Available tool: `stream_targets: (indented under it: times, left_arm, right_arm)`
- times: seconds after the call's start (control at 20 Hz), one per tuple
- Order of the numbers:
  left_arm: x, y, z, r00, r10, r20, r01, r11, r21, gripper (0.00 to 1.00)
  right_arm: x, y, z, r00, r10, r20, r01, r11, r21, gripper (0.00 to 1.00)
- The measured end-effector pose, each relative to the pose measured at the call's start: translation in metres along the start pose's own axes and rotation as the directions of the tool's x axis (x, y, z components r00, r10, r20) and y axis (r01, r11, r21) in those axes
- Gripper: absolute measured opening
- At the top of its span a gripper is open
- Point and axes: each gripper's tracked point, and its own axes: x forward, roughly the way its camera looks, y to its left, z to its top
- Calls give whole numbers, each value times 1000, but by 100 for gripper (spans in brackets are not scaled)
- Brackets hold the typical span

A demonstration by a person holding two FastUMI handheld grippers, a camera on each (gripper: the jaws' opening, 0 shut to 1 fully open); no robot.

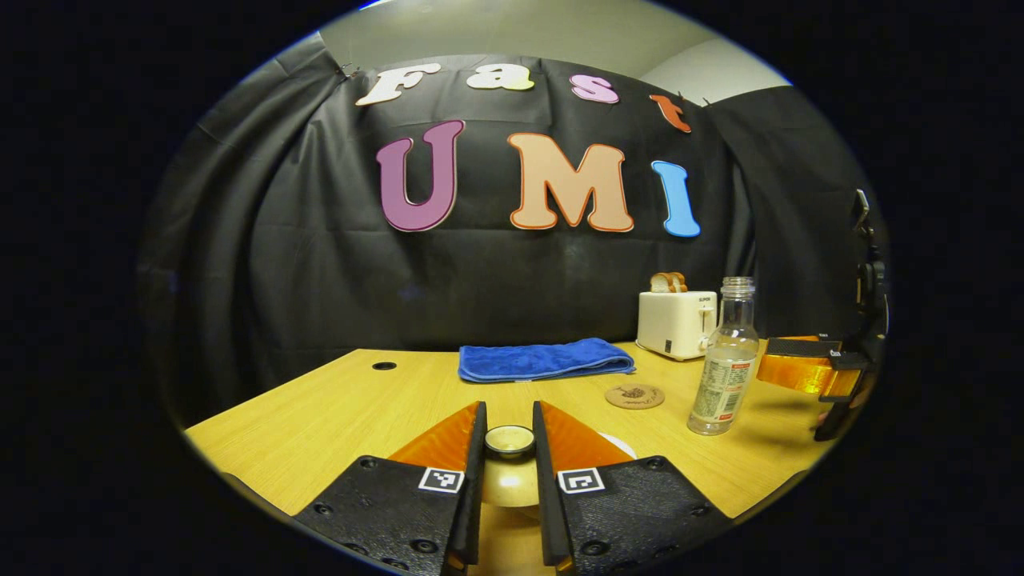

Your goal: Open the teacup lid with one hand, grasp the water bottle and pour water into the teacup with the other hand; after pouring, place the water bottle on the coaster and then close the teacup lid.

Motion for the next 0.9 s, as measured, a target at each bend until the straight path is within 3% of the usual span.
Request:
stream_targets:
  times: [0.4, 0.45, 0.7, 0.8, 0.85, 0.9]
  left_arm:
    - [-15, 54, -2, 995, 95, -1, -95, 995, 1, 28]
    - [-15, 59, -1, 995, 102, 0, -102, 995, 0, 28]
    - [-15, 69, -1, 993, 118, 0, -118, 993, 0, 28]
    - [-15, 69, -1, 993, 117, -1, -117, 993, 0, 28]
    - [-16, 69, -2, 993, 116, -1, -116, 993, 0, 28]
    - [-16, 69, -1, 993, 116, 0, -116, 993, -1, 28]
  right_arm:
    - [35, 9, -4, 1000, -3, -19, 3, 1000, 2, 93]
    - [37, 8, -6, 999, -8, -31, 8, 1000, 4, 98]
    - [53, 7, -20, 992, -38, -119, 37, 999, -7, 98]
    - [60, 6, -28, 988, -49, -148, 48, 999, -10, 92]
    - [56, 7, -23, 988, -52, -148, 50, 999, -17, 81]
    - [56, 8, -23, 988, -54, -147, 51, 998, -24, 82]
